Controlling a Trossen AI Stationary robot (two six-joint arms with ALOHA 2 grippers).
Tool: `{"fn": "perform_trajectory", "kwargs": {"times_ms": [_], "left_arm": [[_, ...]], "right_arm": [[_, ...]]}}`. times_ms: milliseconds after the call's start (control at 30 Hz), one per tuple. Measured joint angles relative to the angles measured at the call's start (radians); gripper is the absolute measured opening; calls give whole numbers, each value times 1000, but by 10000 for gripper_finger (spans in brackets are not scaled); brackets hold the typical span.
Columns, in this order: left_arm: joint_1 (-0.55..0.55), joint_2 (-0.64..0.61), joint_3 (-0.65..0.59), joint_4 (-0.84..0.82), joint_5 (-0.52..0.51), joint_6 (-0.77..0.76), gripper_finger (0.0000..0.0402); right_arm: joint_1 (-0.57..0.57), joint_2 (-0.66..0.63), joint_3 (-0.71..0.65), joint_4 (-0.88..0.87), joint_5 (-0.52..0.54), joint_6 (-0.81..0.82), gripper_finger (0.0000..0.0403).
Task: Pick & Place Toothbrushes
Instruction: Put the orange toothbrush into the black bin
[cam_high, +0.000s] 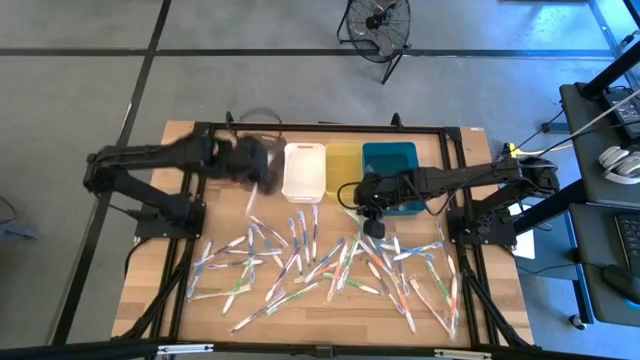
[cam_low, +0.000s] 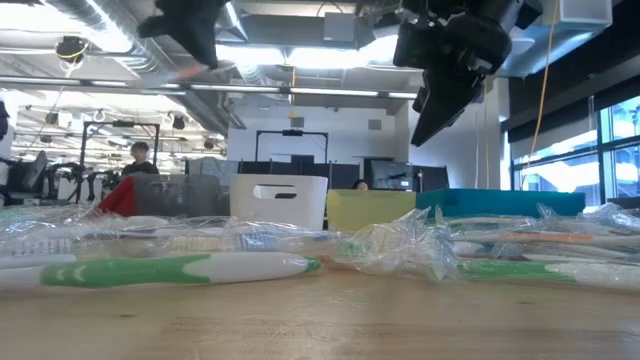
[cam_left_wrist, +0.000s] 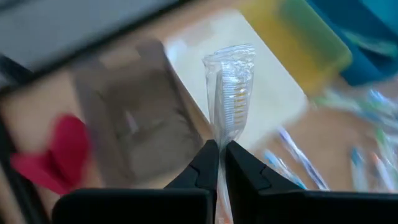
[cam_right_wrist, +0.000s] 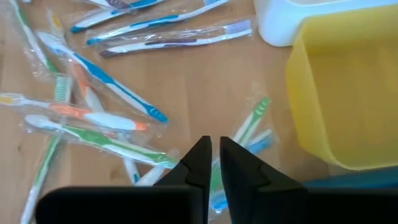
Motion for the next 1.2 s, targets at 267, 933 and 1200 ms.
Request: {"fn": "perform_trajectory", "kwargs": {"times_ms": [267,933,1200], "left_arm": [[297,30,3,200,15,353,8],[435,234,-174,359,114,465,9],[440,244,-227,360,147,468,9]], "right_arm": [[28,0,0,55,4,5,27],[33,0,0,58,4,-17,54],[33,0,0,57,4,-24,43]]}}
